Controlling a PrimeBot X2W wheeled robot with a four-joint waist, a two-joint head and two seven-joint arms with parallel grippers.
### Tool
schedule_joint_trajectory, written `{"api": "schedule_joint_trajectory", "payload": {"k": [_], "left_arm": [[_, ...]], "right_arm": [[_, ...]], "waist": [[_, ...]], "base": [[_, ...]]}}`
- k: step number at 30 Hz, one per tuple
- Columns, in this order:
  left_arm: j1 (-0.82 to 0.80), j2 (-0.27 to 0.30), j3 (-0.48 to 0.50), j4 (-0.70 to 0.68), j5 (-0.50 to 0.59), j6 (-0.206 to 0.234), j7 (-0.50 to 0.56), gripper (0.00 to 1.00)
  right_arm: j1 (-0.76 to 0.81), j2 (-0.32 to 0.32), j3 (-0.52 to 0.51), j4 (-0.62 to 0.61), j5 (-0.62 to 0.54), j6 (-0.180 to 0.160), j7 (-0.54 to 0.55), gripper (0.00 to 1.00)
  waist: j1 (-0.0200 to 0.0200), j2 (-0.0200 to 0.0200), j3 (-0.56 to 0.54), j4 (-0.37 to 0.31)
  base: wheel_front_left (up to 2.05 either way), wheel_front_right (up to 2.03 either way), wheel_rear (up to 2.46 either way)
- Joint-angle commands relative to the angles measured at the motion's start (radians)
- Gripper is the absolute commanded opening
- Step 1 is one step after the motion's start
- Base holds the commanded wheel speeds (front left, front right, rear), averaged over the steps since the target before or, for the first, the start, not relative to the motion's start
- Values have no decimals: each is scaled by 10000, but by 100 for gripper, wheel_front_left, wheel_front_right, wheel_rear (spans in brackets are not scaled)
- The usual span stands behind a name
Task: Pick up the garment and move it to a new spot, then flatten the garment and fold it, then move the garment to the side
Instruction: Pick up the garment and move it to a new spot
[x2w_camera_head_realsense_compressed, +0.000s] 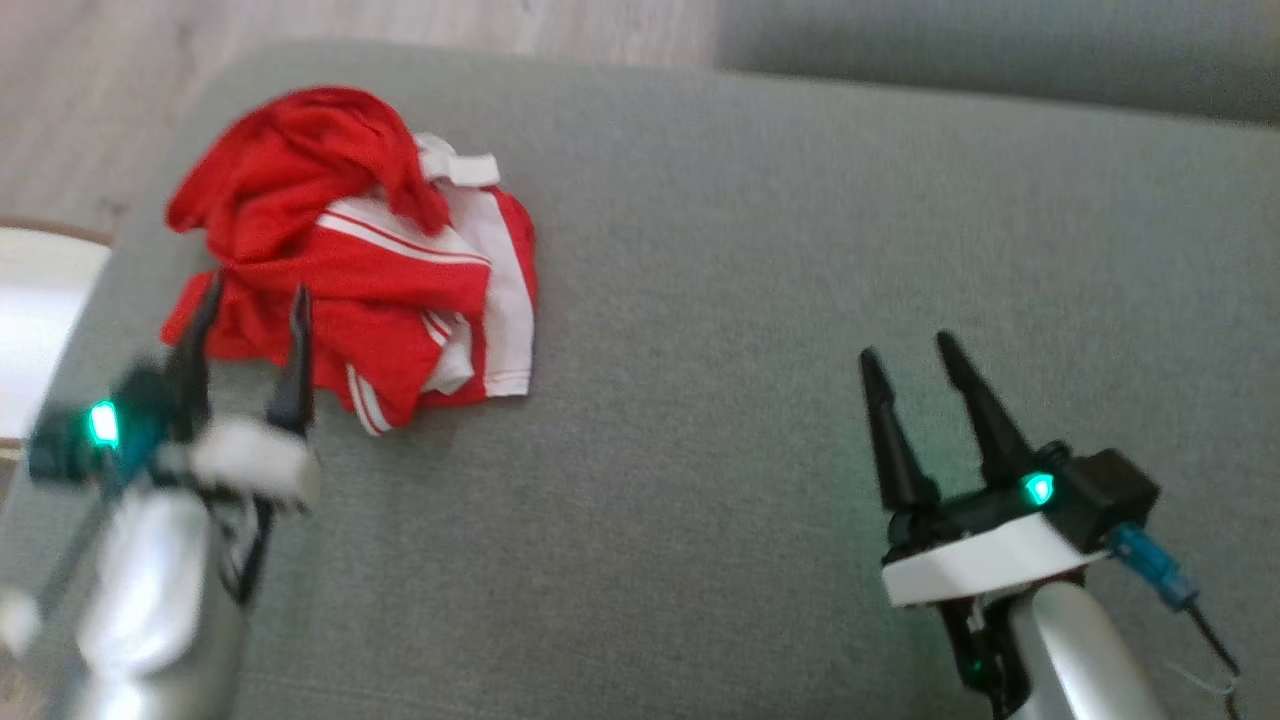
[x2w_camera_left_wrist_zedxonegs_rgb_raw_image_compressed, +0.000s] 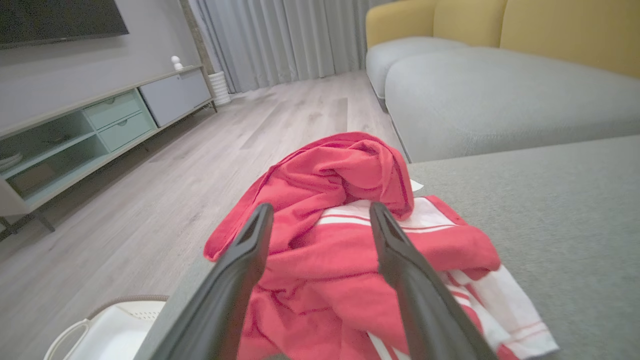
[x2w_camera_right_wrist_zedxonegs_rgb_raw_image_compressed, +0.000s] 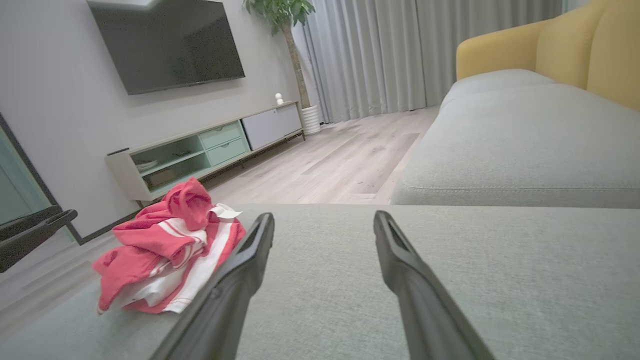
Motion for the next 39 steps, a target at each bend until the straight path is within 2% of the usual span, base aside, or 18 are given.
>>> {"api": "schedule_joint_trajectory", "payload": {"k": [1, 8, 13, 17, 24, 25, 26, 32, 39], "left_arm": [[-817, 509, 159, 8, -12, -30, 218, 100], [-3680, 1855, -1359, 2188, -971, -56, 2054, 100], [-4947, 2734, -2109, 3189, -1663, -57, 2704, 100], [-5713, 3231, -2658, 3944, -2218, -58, 3032, 100], [-6331, 3343, -3261, 4976, -2674, -58, 3333, 100], [-6380, 3325, -3286, 5082, -2803, -58, 3299, 95], [-6431, 3324, -3296, 5191, -2905, -58, 3248, 0], [-6670, 3411, -3569, 5610, -3051, -59, 2582, 0], [-6850, 3312, -3996, 5608, -3259, -59, 1544, 0]], "right_arm": [[-327, -50, 117, -422, -31, -7, -113, 100], [-811, -50, 27, -656, -252, -7, -113, 100], [-1130, -50, 162, -652, -252, -7, -113, 100], [-1292, -50, 209, -697, -271, -7, -113, 100], [-1440, -50, 280, -713, -430, -7, -113, 100], [-1449, -50, 285, -709, -428, -7, -113, 100], [-1453, -50, 287, -704, -429, -7, -113, 100], [-1415, -50, 170, -655, -440, -7, -113, 100], [-1242, -50, 146, -500, -381, -7, -113, 100]], "waist": [[-3, 0, 668, -300], [-3, 0, 1635, -900], [-3, 0, 2168, -1288], [-3, 0, 2585, -1523], [-3, 0, 2923, -1653], [-3, 0, 2937, -1669], [-3, 0, 2940, -1684], [-3, 0, 2784, -1679], [-3, 0, 2120, -1550]], "base": [[0, 0, 0], [0, 0, 0], [0, 0, 0], [0, 0, 0], [0, 0, 0], [0, 0, 0], [0, 0, 0], [0, 0, 0], [0, 0, 0]]}}
